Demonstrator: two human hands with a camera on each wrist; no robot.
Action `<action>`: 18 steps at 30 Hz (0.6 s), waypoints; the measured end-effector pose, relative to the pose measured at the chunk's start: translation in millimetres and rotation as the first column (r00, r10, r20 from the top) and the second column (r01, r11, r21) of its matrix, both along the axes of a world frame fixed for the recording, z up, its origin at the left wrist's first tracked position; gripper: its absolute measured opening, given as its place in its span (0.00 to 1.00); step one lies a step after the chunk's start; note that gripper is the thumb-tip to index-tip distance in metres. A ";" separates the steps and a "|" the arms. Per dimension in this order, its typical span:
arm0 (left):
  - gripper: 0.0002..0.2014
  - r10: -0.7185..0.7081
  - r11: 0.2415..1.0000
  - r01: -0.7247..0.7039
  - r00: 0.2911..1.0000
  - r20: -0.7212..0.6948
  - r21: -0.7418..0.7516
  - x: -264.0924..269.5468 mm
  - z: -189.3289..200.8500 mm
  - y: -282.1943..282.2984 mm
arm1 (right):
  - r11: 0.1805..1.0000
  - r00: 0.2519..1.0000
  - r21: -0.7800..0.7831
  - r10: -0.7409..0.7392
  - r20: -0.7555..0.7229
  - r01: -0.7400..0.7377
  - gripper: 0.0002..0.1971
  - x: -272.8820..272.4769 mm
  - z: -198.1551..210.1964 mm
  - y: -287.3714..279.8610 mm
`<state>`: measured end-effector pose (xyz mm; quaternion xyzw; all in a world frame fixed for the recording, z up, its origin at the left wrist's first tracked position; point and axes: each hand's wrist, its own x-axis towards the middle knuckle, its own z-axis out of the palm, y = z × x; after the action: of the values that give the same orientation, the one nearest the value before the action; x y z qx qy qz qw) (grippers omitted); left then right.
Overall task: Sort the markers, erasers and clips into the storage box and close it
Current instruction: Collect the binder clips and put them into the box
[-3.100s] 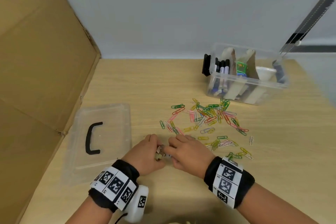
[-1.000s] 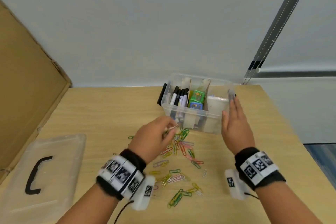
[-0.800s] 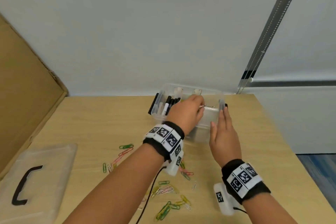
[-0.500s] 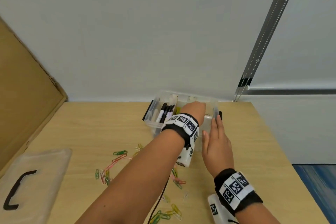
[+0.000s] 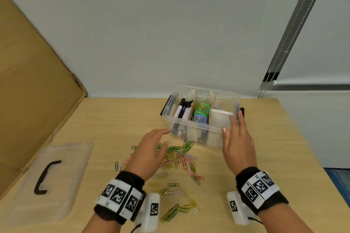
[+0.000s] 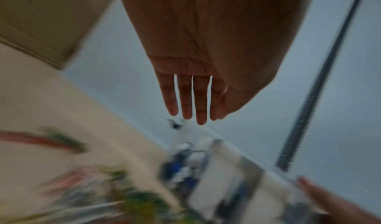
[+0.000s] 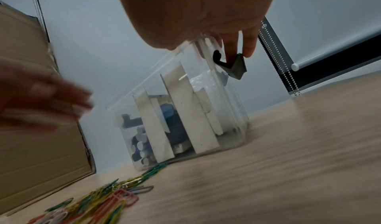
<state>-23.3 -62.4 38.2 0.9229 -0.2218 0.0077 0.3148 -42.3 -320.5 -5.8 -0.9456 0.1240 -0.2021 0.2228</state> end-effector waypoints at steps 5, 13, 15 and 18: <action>0.22 0.190 0.968 -0.167 0.975 -0.112 0.186 -15.3 -53.0 83.8 | 0.997 0.995 -0.081 0.015 0.096 -0.008 0.25 -23.3 13.0 24.8; 0.32 0.187 0.949 -0.101 0.943 -0.276 0.298 4.7 -68.6 87.1 | 0.834 0.793 -0.111 0.461 -0.398 -0.541 0.28 -13.2 -8.9 87.3; 0.32 0.150 0.936 -0.035 0.940 -0.306 0.351 8.9 -73.6 79.0 | 0.850 0.752 -0.097 0.398 -0.524 -0.518 0.28 5.7 -16.0 94.1; 0.32 0.097 0.901 0.056 0.940 -0.326 0.430 4.8 -78.7 67.2 | 0.871 0.681 -0.064 0.332 -0.653 -0.487 0.32 21.9 -24.7 102.6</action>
<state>-18.5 4.8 -40.5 0.9592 -0.1504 -0.1977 0.1352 -20.3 -218.0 -30.5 -0.9804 -0.0503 0.1640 0.0966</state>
